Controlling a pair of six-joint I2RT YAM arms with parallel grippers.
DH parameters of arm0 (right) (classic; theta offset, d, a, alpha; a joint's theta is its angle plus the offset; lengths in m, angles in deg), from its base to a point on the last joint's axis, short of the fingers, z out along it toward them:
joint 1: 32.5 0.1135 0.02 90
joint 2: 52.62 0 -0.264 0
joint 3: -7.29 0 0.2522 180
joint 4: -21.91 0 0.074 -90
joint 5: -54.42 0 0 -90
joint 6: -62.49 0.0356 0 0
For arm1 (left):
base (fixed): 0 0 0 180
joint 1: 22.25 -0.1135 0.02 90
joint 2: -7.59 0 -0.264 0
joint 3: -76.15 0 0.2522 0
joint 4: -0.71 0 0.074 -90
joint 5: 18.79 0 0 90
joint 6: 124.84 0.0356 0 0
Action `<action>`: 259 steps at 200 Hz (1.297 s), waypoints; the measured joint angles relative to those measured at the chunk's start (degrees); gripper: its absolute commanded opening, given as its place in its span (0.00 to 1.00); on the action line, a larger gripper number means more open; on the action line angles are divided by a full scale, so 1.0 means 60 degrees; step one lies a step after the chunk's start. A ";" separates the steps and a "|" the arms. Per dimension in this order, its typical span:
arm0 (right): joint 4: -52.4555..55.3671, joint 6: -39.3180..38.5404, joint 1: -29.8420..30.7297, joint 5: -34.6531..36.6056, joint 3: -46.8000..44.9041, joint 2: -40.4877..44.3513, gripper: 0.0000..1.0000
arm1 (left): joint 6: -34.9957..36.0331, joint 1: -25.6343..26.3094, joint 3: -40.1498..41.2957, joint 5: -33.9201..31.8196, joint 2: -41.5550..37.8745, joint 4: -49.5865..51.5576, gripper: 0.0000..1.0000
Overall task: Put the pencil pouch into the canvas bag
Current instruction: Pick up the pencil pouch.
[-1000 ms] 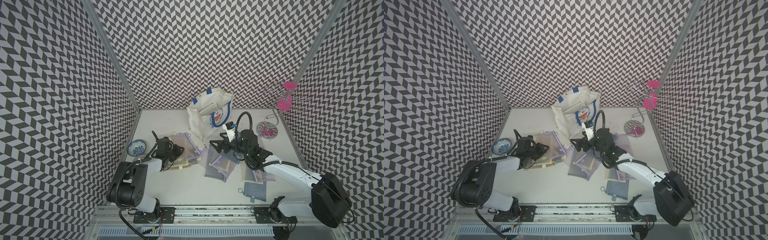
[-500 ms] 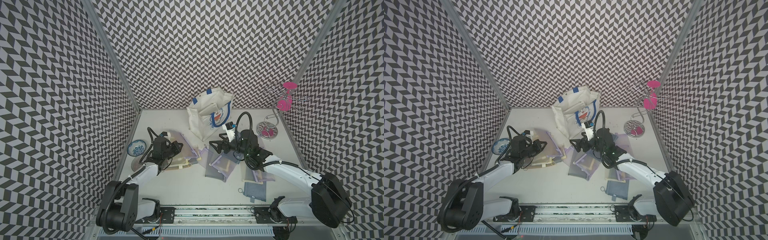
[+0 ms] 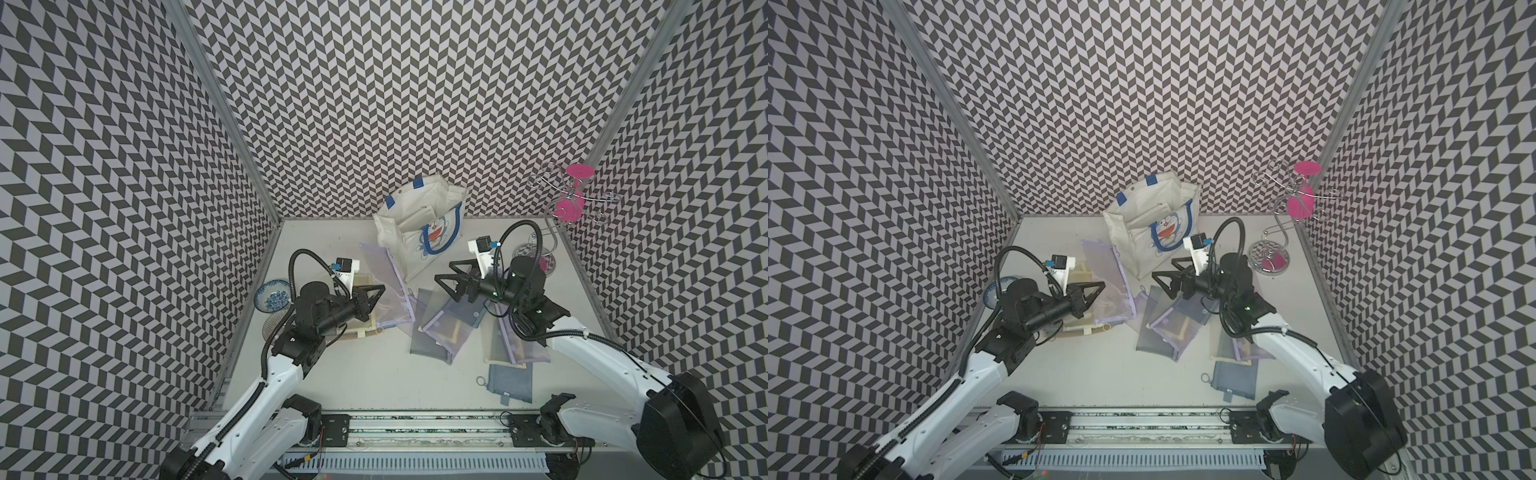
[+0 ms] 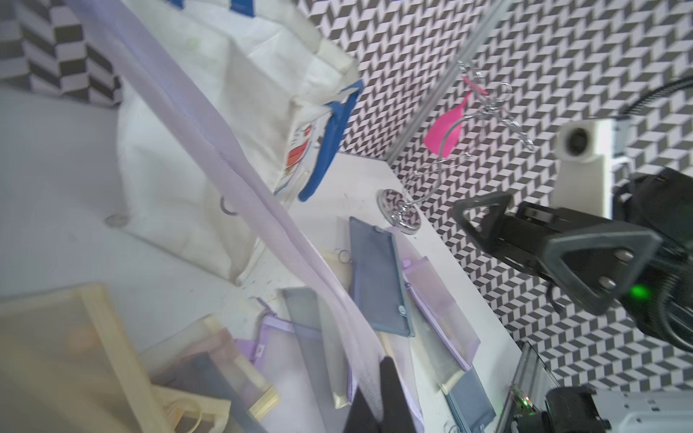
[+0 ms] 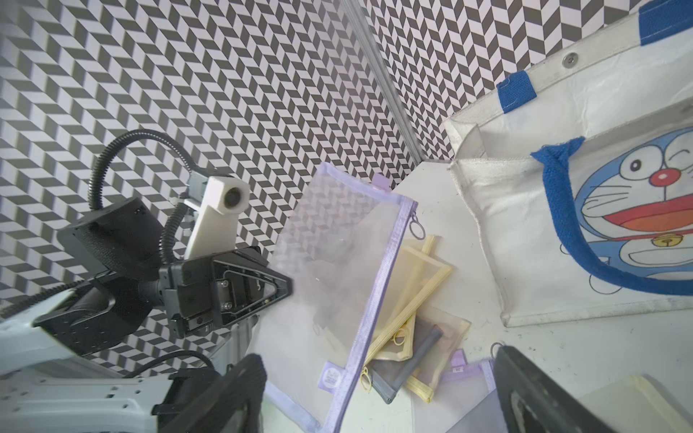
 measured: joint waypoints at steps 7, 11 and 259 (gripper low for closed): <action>-0.0120 0.0160 -0.0149 -0.0186 -0.0087 0.0069 0.96 | 0.0095 0.0044 -0.0004 0.0186 -0.0131 -0.0044 0.00; -0.0142 0.0219 -0.0219 -0.0284 -0.0124 0.0117 0.96 | 0.0197 0.0073 -0.0004 0.0313 -0.0215 -0.0062 0.00; -0.7388 0.6189 -0.1381 -0.4517 -0.1479 -0.0047 0.97 | 0.2652 0.1934 -0.1734 0.4076 0.0248 -0.1825 0.00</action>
